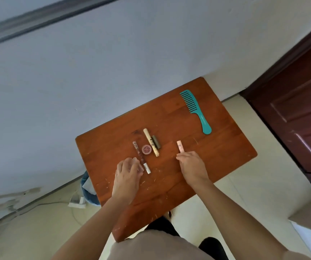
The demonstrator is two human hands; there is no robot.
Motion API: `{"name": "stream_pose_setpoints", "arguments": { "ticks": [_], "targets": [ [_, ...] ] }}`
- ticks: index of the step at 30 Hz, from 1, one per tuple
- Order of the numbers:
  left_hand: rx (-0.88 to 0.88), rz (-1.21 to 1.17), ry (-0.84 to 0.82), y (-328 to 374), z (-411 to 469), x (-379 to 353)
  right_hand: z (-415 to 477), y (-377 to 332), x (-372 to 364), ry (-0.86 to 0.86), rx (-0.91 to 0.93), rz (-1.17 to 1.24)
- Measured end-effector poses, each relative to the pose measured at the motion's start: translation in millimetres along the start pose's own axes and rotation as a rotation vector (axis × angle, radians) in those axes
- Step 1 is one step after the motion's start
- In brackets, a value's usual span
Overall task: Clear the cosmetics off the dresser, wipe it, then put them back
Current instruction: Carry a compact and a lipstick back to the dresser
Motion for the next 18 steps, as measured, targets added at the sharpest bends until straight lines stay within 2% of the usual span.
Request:
{"name": "stream_pose_setpoints", "arguments": {
  "ticks": [2, 4, 6, 11, 18],
  "targets": [
    [0.059, -0.081, 0.051, 1.1, -3.9, 9.1, -10.6, 12.3, 1.2, -0.036, -0.044, 0.008],
    [0.237, -0.238, 0.059, 0.9, -11.5, 14.7, -28.4, 30.4, 3.1, -0.040, -0.100, 0.037],
    [0.276, -0.294, 0.129, 10.9, -20.6, 20.6, -52.3, 51.7, 7.0, -0.016, -0.139, 0.084],
    [0.046, -0.245, 0.152, 91.8, -38.5, 32.9, -140.4, 107.2, 29.2, 0.142, -0.195, 0.255],
    [-0.430, -0.182, 0.070, 303.6, -104.3, 11.4, -347.9, 217.9, 52.3, 0.587, -0.412, 0.572]
  ]
}}
Point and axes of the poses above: each hand's wrist, its own z-axis towards the middle knuckle, its own x-axis out of the back of the hand, y = z × x, the point moved 6 cm from there along z, towards the middle knuckle, and after that the axes turned 4 degrees about -y, right-handed, at the moved point
